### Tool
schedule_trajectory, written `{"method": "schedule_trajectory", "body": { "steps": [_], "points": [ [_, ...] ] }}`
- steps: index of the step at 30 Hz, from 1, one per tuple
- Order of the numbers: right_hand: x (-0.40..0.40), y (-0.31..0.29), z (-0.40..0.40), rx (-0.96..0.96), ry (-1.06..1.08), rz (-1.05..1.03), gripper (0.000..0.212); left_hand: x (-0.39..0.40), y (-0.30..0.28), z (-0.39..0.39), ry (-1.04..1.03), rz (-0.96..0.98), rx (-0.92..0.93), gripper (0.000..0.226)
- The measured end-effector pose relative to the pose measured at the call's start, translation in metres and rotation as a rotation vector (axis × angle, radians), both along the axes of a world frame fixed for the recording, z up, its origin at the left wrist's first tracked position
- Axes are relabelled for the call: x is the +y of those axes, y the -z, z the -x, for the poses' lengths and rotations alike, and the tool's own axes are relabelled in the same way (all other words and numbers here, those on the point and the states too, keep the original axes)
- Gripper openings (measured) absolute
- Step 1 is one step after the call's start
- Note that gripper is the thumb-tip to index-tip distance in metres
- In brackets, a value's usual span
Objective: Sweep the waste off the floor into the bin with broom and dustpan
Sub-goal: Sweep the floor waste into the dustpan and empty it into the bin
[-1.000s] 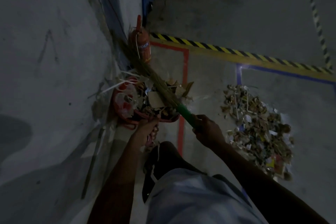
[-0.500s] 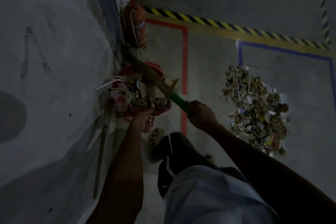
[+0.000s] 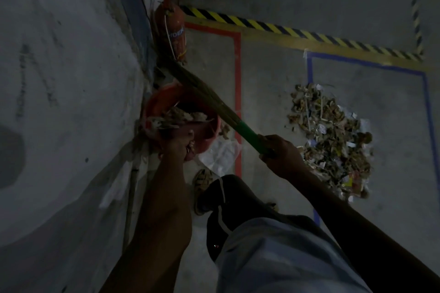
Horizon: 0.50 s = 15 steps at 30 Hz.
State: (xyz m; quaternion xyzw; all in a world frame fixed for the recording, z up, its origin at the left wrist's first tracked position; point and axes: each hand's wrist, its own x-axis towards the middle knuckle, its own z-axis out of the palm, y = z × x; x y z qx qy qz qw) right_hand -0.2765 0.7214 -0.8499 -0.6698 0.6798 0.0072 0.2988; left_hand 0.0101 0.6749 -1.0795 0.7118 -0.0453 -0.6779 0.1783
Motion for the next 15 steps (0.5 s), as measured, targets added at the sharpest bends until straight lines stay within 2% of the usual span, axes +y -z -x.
{"method": "schedule_trajectory", "body": {
  "steps": [1,2,6,10,12,15],
  "points": [
    [0.003,-0.001,0.004,-0.010,0.016,0.011,0.047,0.001,-0.052,0.008,0.033,-0.006,0.053,0.045],
    [0.005,-0.002,0.009,-0.012,0.033,0.020,0.047,0.000,-0.068,0.014,0.056,-0.031,0.086,0.034],
    [0.012,-0.005,0.031,-0.032,0.086,0.025,0.049,0.014,-0.082,0.030,-0.031,0.004,0.081,0.041],
    [0.024,-0.003,0.055,-0.034,0.139,0.009,0.052,0.033,-0.091,0.038,-0.181,-0.032,0.142,0.036],
    [0.034,-0.001,0.070,-0.029,0.160,-0.003,0.054,0.044,-0.095,0.045,-0.207,-0.040,0.207,0.036],
    [0.047,0.002,0.090,-0.031,0.207,-0.040,0.055,0.056,-0.112,0.061,-0.174,-0.026,0.189,0.040]
  ]
}}
